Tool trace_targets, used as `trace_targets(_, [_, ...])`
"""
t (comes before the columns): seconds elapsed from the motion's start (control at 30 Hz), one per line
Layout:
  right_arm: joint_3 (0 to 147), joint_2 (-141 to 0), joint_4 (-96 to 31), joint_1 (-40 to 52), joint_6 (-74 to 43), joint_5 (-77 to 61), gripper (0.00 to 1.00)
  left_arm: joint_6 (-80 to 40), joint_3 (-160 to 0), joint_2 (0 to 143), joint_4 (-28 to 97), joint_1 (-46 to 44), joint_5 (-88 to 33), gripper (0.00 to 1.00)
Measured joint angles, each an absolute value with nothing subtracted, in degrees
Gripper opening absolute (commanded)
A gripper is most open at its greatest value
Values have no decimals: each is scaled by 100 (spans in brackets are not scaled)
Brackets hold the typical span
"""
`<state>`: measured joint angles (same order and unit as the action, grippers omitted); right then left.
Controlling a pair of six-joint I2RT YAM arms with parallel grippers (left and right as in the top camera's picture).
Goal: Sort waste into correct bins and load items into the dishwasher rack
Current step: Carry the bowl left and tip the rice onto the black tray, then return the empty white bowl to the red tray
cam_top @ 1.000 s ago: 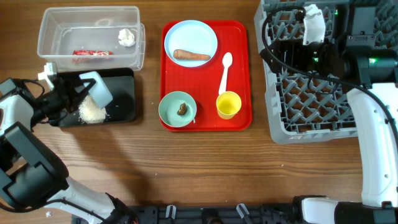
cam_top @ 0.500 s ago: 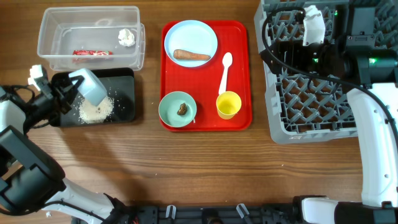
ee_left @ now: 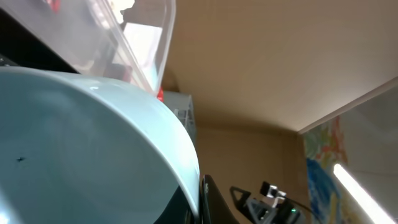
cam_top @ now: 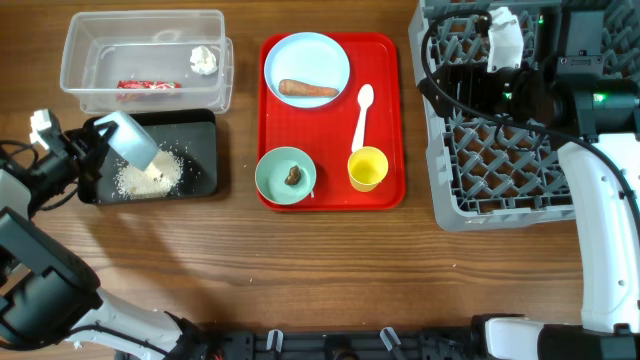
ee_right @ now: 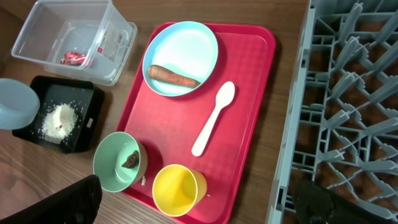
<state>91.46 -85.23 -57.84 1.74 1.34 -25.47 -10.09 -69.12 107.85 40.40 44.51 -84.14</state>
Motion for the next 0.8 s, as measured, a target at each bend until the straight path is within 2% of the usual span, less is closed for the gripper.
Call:
trace_targets(0.53, [9146,-8523,-5784,174,134,-2547,100,-1214,-6906,10726,3953,4342,-8818,4])
trace_targets(0.73, [9146,-8523,-5780,174,134,-2547,100,-1278,-7013,10130,3854,3566,-8326,4])
trace_targets(0.8, [9146,-8523,-5763,174,134,-2547,100,-1413,-7220,9817,3721,2947,-7695,4])
